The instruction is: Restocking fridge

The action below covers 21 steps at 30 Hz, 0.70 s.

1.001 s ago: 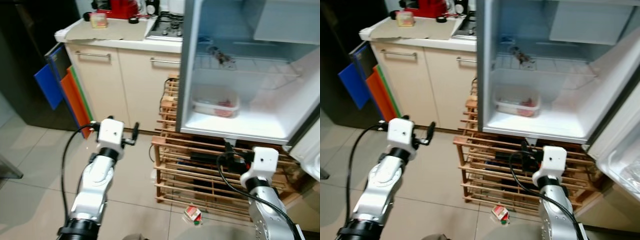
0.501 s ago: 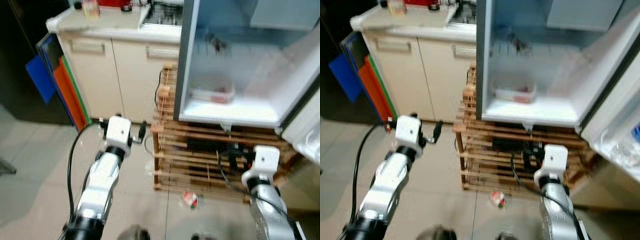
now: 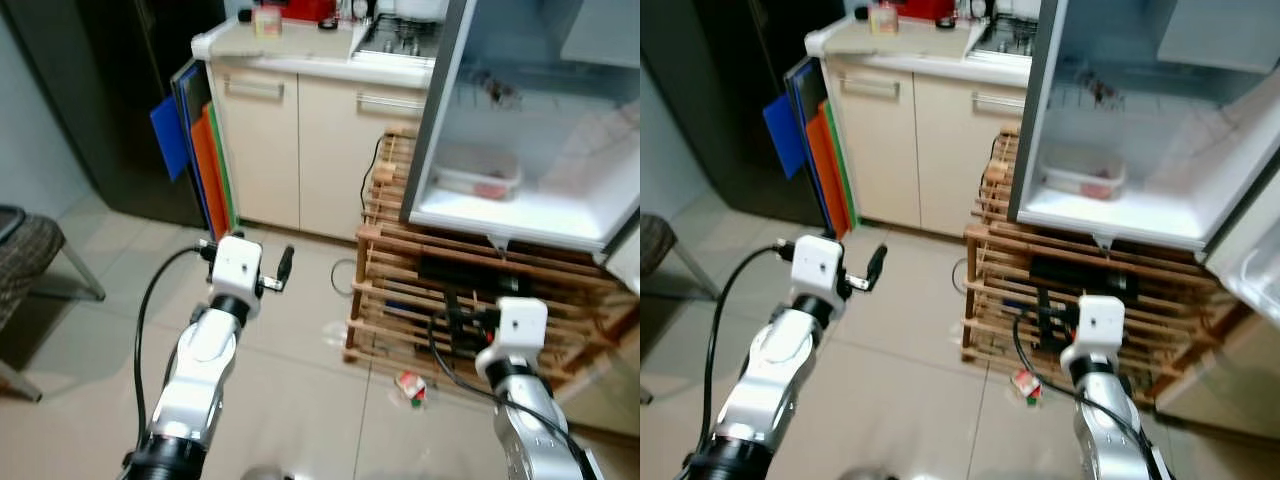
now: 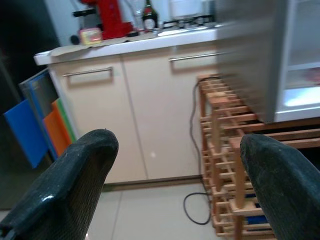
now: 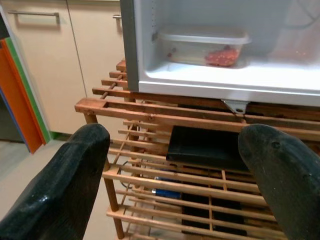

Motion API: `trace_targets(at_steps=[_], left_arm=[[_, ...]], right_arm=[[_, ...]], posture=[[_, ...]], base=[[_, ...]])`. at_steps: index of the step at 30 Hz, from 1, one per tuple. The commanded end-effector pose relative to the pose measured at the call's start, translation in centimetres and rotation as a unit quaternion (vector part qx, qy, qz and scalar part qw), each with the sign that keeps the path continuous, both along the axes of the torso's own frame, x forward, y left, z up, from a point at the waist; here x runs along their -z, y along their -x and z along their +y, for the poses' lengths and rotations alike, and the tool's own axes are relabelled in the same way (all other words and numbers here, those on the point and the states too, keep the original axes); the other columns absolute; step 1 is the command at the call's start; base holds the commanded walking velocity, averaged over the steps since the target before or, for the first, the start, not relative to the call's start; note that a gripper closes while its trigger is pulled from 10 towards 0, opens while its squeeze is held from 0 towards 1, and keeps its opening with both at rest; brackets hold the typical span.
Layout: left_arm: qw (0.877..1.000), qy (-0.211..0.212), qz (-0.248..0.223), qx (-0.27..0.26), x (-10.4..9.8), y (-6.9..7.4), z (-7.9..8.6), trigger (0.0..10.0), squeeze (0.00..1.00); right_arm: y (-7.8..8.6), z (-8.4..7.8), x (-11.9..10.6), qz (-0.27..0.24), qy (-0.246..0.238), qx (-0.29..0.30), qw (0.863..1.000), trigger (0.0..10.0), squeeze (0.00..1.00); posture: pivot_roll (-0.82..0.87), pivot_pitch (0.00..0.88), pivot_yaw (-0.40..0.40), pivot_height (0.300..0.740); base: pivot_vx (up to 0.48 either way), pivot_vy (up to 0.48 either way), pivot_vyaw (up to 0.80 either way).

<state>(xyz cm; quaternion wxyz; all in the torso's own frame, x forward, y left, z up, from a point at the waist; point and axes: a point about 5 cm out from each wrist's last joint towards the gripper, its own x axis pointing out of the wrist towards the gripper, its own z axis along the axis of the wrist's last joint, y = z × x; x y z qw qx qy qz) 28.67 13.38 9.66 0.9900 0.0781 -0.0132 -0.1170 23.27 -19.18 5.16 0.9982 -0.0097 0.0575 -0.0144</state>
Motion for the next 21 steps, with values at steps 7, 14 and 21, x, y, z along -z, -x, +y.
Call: trace_targets(at_steps=[7, 14, 21], left_arm=[[0.999, 0.016, -0.015, 0.026, -0.64, 0.06, -0.9, 10.0, 0.0], [0.999, 0.025, -0.013, 0.03, -0.6, 0.31, -0.96, 10.0, 0.0], [0.999, 0.029, -0.016, 0.033, -0.66, 0.28, -1.21, 10.0, 0.0]], right_arm=[[-0.13, -0.02, -0.05, -0.001, 0.008, -0.006, 1.0, 10.0, 0.0], [-0.16, -0.11, 0.23, 0.005, 0.019, -0.01, 1.0, 10.0, 0.0], [-0.41, -0.24, 0.29, 0.007, 0.022, -0.014, 1.0, 10.0, 0.0]], posture=[[0.06, 0.0, 0.022, 0.74], [0.06, 0.0, 0.015, 0.74], [0.06, 0.0, 0.011, 0.74]], base=[[0.187, -0.407, -0.22], [0.0, -0.467, -0.32], [0.0, -0.477, 0.0]])
